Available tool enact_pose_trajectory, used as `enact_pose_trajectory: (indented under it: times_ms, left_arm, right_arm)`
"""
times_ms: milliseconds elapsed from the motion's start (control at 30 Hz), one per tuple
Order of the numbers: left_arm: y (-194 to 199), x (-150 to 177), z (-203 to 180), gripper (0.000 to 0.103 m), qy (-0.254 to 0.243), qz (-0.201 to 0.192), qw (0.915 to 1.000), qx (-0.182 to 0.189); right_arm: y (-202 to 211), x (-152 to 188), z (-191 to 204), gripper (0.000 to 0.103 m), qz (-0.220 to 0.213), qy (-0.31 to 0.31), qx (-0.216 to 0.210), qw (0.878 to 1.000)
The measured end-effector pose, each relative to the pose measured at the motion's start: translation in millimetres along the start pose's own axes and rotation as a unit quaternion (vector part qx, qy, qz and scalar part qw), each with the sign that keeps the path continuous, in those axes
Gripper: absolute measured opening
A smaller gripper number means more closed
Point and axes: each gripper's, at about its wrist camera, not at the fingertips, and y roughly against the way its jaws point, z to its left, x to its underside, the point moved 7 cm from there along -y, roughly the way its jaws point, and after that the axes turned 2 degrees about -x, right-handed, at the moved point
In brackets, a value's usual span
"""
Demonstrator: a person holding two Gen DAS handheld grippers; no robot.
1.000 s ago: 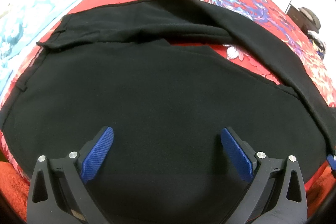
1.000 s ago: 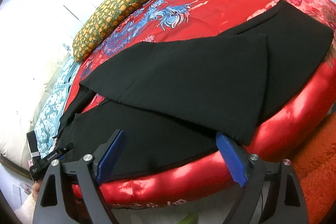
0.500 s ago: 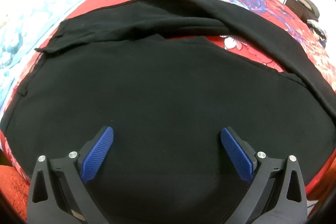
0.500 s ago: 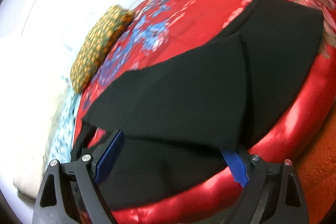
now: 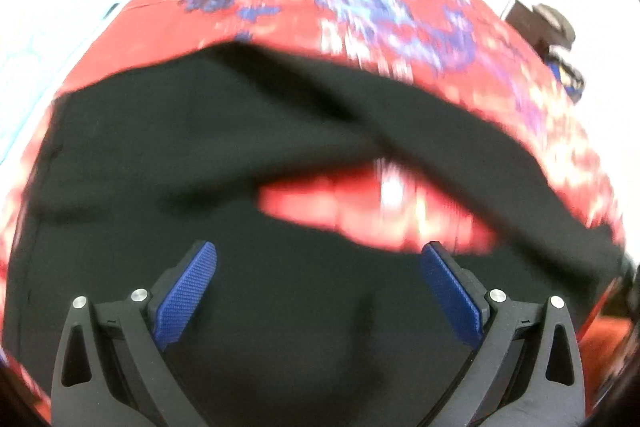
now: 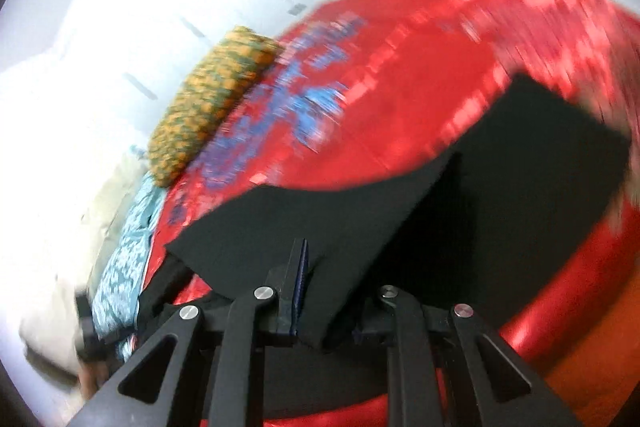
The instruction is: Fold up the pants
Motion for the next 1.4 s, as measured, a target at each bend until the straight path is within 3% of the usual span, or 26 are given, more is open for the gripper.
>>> enact_pose_trajectory:
  times_ms: [100,167,333,367,400,433,500,533,633,733,800,867,900,967,1033,1133,1200,1400]
  left_arm:
    - [-25,-62,14,0.102,0.053,-0.002,0.9985,0.016]
    - [-52,-92,27,0.102,0.095,0.017,0.9952,0.017]
    - [-102,-115,52,0.097,0.200,0.055,0.9776,0.035]
    - [-109,-115,55,0.085,0.216,0.059,0.9739,0.040]
    - [-115,-114,58,0.066,0.226,0.065,0.9707,0.046]
    - [-120,-112,59,0.055,0.235,0.075,0.9675,0.054]
    - [-126,-105,65,0.010,0.253,0.086,0.9610,0.070]
    - [-125,-103,68,0.008,0.257,0.083,0.9604,0.068]
    - [-100,-103,73,0.006,0.266,0.052,0.9590,0.084]
    - [-36,-113,59,0.006,0.221,-0.007,0.9719,0.081]
    - [19,-111,52,0.006,0.178,-0.062,0.9802,0.059]
    - [75,-82,48,0.007,0.141,-0.112,0.9832,0.031]
    - [87,-65,48,0.007,0.135,-0.119,0.9834,0.024]
    - [97,-8,50,0.008,0.122,-0.110,0.9863,0.003]
    - [84,48,52,0.008,0.120,-0.075,0.9898,-0.018]
    - [64,106,57,0.007,0.138,-0.031,0.9894,-0.031]
    - [63,118,58,0.007,0.149,-0.026,0.9879,-0.035]
    - [95,91,41,0.007,0.144,-0.082,0.9862,-0.008]
  right_arm:
    - [5,-13,16,0.018,-0.013,0.033,-0.013,0.999]
    - [6,-19,22,0.018,-0.019,0.041,-0.022,0.999]
    - [21,-27,26,0.018,-0.032,0.035,-0.057,0.997]
    - [27,-30,28,0.018,-0.037,0.039,-0.065,0.996]
    - [31,-31,32,0.018,-0.040,0.043,-0.072,0.996]
    - [37,-34,35,0.018,-0.043,0.046,-0.080,0.995]
    - [48,-37,39,0.018,-0.046,0.055,-0.091,0.993]
    - [51,-39,40,0.018,-0.045,0.059,-0.094,0.993]
    - [45,-43,30,0.018,-0.019,0.061,-0.074,0.995]
    - [29,-55,15,0.018,0.001,0.054,-0.064,0.997]
    - [31,-76,18,0.018,-0.015,0.059,-0.073,0.995]
    - [40,-92,22,0.018,-0.025,0.062,-0.086,0.994]
    - [40,-95,18,0.018,-0.018,0.061,-0.082,0.995]
    - [34,-88,-1,0.018,0.010,0.054,-0.047,0.997]
    - [25,-70,-24,0.018,0.048,0.039,-0.008,0.998]
    - [7,-26,-71,0.018,0.128,0.014,0.070,0.989]
    - [5,-9,-88,0.017,0.157,0.002,0.100,0.982]
    - [21,-41,-69,0.016,0.128,0.079,0.118,0.982]
